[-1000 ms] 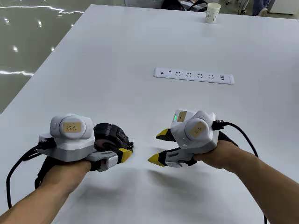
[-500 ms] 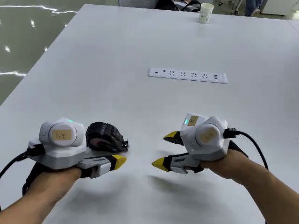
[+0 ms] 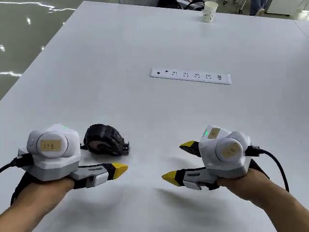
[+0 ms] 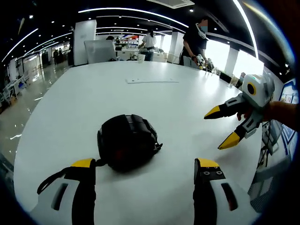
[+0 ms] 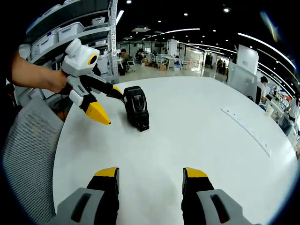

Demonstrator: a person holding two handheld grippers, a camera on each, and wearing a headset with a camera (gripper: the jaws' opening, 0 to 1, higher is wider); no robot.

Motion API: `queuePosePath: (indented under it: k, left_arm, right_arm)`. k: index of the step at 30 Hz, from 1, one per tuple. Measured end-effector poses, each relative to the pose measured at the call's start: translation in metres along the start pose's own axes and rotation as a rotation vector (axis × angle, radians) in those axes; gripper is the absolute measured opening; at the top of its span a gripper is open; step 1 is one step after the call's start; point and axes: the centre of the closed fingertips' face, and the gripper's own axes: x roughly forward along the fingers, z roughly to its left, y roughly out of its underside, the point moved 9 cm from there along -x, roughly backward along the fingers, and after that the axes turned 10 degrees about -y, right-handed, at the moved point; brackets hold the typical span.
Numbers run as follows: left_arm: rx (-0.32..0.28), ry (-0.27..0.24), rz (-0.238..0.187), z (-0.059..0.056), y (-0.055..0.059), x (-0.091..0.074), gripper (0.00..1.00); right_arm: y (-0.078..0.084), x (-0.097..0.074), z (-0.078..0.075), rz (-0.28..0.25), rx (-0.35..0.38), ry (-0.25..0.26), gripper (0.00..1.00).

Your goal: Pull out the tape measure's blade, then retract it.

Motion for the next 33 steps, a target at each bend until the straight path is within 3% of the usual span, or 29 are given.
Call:
queuePosePath:
  k: [16,22,28,33]
  left_arm:
    - [0.057,0.044,-0.054,0.002,-0.001,-0.012,0.91]
    - [0.053,0.059,-0.076,0.000,0.000,-0.019,0.98]
    - [0.077,0.096,-0.096,-0.004,0.001,-0.025,0.99]
    - [0.094,0.125,-0.120,-0.006,0.001,-0.029,0.99]
  right_arm:
    - [0.005,-0.023,0.014,-0.116,0.073,0.064,0.67]
    - [0.010,-0.030,0.021,-0.161,0.109,0.092,0.75]
    - [0.015,-0.035,0.028,-0.185,0.124,0.117,0.86]
    - [0.016,-0.037,0.031,-0.196,0.127,0.132,0.89]
